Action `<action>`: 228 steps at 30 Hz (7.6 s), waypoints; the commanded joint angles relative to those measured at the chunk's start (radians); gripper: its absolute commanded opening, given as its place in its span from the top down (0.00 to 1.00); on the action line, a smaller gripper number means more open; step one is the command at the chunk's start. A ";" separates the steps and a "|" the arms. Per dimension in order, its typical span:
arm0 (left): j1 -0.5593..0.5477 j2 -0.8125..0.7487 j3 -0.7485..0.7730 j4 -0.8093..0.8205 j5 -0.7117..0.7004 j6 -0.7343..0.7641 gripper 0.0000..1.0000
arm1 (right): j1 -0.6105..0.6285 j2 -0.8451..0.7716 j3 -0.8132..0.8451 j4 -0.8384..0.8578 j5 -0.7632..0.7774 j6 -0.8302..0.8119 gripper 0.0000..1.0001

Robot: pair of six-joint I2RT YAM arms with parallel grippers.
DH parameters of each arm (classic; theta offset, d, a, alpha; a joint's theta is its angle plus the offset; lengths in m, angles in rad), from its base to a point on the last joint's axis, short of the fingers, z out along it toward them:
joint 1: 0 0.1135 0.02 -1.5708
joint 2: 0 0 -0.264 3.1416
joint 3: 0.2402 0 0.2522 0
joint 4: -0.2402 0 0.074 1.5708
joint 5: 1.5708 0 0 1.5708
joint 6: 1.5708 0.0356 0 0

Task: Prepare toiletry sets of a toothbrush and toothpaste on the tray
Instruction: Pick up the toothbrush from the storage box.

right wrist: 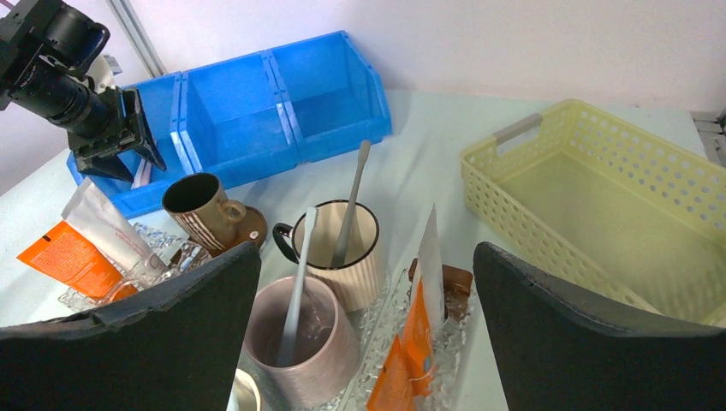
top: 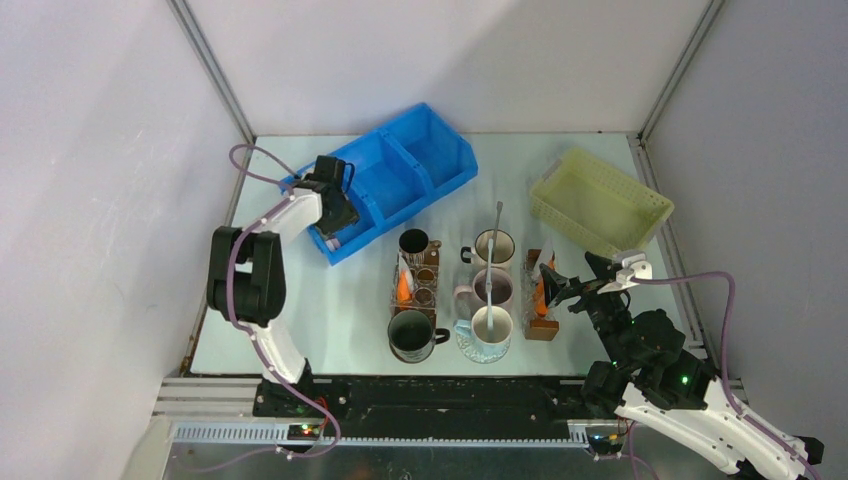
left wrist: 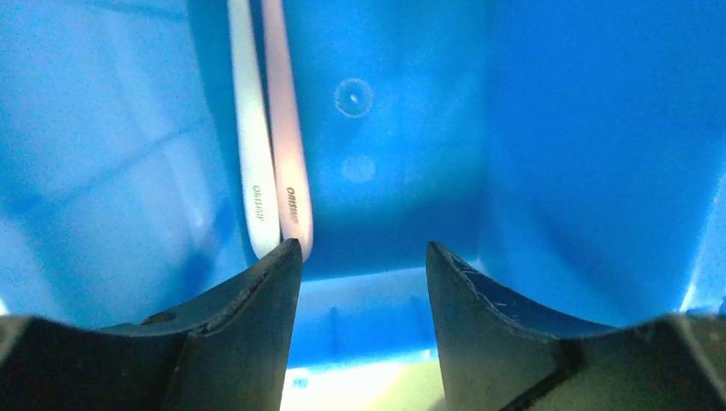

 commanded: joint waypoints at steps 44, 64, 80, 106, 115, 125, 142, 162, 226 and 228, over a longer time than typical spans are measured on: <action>0.079 0.025 0.122 -0.176 -0.365 -0.034 0.45 | 0.017 -0.086 0.025 0.024 -0.019 0.043 0.03; 0.163 0.141 0.108 -0.100 -0.105 0.026 0.52 | 0.027 -0.107 0.025 0.017 -0.009 0.047 0.02; 0.163 0.090 0.132 -0.107 -0.175 0.165 0.52 | 0.045 -0.113 0.025 0.015 0.003 0.043 0.02; 0.291 0.219 0.204 -0.082 0.006 0.477 0.33 | 0.094 -0.117 0.025 0.014 0.057 0.018 0.02; 0.323 0.251 0.139 -0.035 0.086 0.542 0.34 | 0.128 -0.117 0.025 0.013 0.092 0.011 0.02; 0.321 0.223 0.108 0.021 0.185 0.561 0.62 | 0.138 -0.106 0.025 0.016 0.110 -0.001 0.02; 0.315 0.042 0.048 0.079 0.175 0.552 1.00 | 0.162 -0.137 0.025 0.025 0.119 -0.013 0.02; 0.210 -0.407 -0.209 0.277 0.068 0.475 1.00 | 0.167 -0.057 0.062 0.050 0.005 -0.059 0.02; -0.798 -0.830 -0.272 0.639 0.299 0.781 1.00 | -0.448 0.767 0.517 0.558 -1.332 0.194 0.32; -0.800 -0.830 -0.273 0.637 0.304 0.787 1.00 | -0.450 0.771 0.519 0.567 -1.346 0.199 0.33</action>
